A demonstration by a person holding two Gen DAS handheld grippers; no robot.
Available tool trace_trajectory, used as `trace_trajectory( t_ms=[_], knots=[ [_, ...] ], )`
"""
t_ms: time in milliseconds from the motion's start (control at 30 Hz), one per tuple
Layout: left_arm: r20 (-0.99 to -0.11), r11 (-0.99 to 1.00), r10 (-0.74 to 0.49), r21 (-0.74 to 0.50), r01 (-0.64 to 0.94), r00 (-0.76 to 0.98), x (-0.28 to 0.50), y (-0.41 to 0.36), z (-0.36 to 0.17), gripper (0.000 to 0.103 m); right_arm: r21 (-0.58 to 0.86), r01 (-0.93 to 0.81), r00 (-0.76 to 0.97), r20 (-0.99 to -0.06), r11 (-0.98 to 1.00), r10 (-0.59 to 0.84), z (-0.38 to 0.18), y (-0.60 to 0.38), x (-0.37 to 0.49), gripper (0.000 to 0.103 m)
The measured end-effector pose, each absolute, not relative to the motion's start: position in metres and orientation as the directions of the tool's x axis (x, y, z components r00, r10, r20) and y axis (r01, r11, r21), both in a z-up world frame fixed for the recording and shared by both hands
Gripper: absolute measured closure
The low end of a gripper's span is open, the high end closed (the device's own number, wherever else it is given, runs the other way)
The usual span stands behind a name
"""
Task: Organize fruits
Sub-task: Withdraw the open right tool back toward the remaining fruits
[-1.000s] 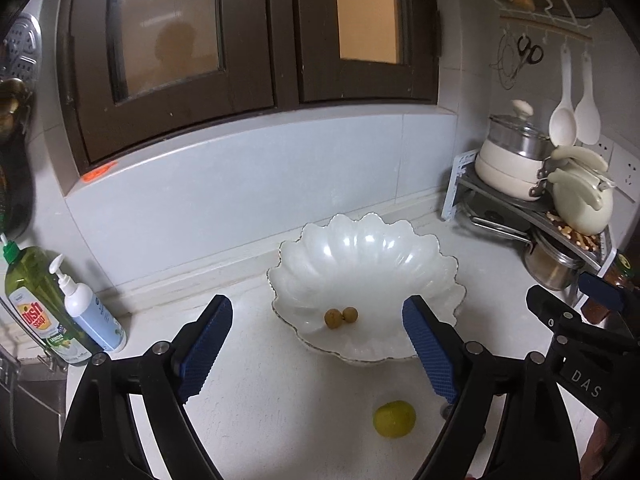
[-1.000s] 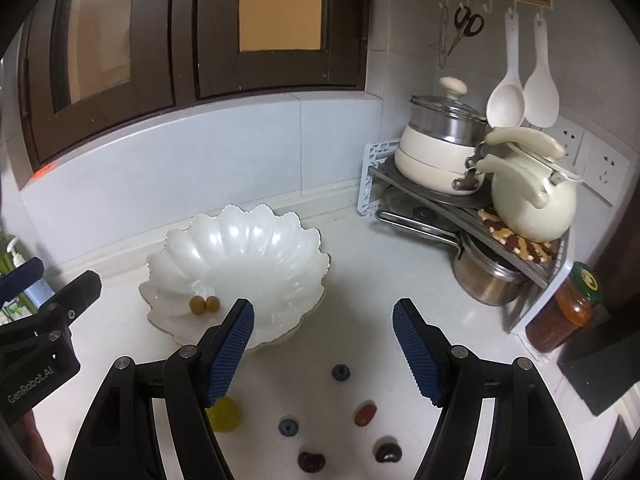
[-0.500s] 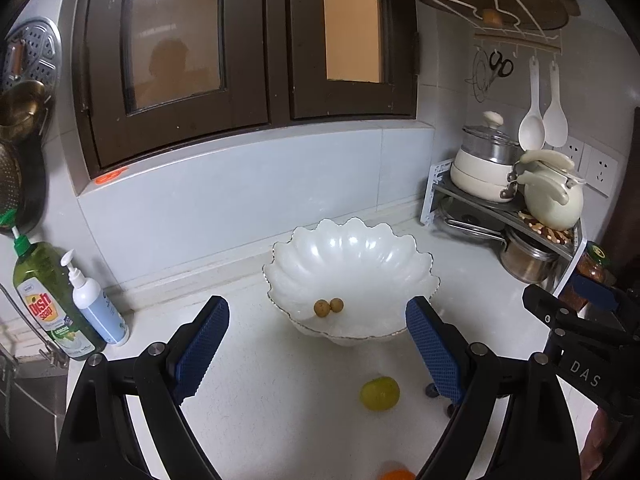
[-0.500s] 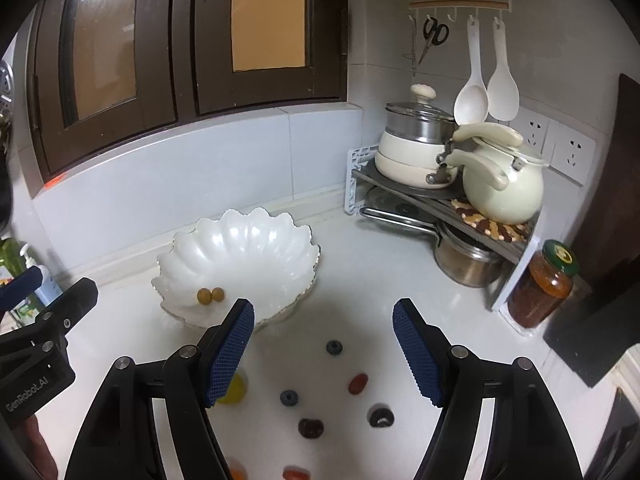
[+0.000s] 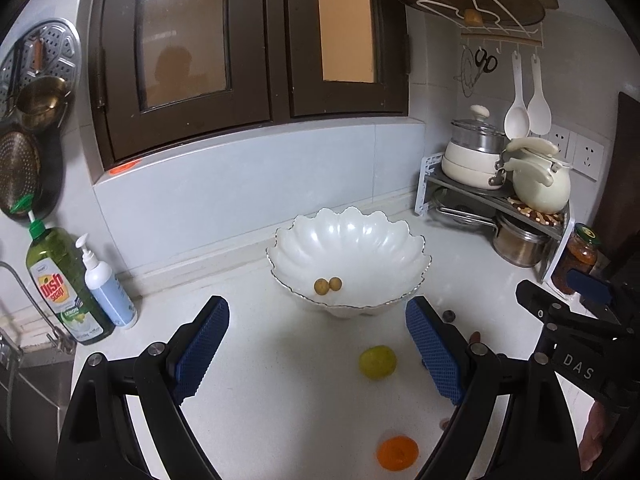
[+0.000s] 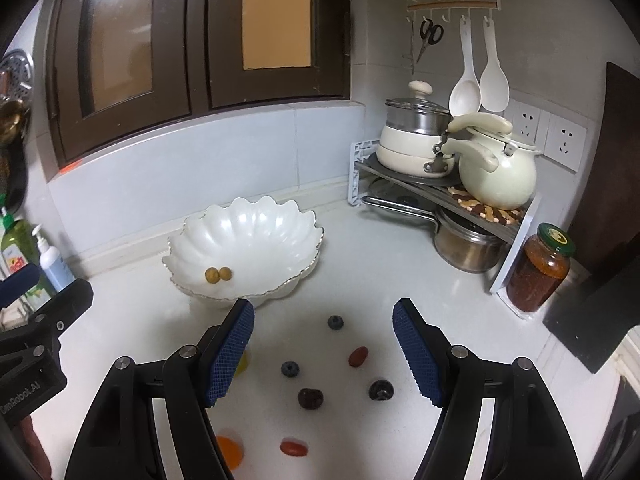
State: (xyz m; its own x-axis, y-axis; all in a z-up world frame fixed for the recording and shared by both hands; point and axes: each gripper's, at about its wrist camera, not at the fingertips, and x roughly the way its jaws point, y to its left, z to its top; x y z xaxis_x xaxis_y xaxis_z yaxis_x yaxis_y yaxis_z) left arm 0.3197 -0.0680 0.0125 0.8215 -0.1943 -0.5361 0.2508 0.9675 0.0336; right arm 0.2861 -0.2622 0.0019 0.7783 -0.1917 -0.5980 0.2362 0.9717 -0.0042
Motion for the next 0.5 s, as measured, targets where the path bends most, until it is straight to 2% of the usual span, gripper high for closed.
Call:
trace_trajectory(
  t_ms=[267, 500],
  knots=[
    [-0.530, 0.972, -0.182, 0.030, 0.233, 0.828, 0.293, -0.069, 0.012, 0.012, -0.017, 0.180, 0.806, -0.571, 0.983, -0.158, 0.004, -0.258, 0.264, 0.030],
    [-0.539, 0.975, -0.169, 0.032, 0.220, 0.825, 0.273, -0.073, 0.006, 0.012, -0.012, 0.134, 0.803, -0.584, 0.991, -0.116, -0.003, -0.257, 0.247, 0.030]
  ],
)
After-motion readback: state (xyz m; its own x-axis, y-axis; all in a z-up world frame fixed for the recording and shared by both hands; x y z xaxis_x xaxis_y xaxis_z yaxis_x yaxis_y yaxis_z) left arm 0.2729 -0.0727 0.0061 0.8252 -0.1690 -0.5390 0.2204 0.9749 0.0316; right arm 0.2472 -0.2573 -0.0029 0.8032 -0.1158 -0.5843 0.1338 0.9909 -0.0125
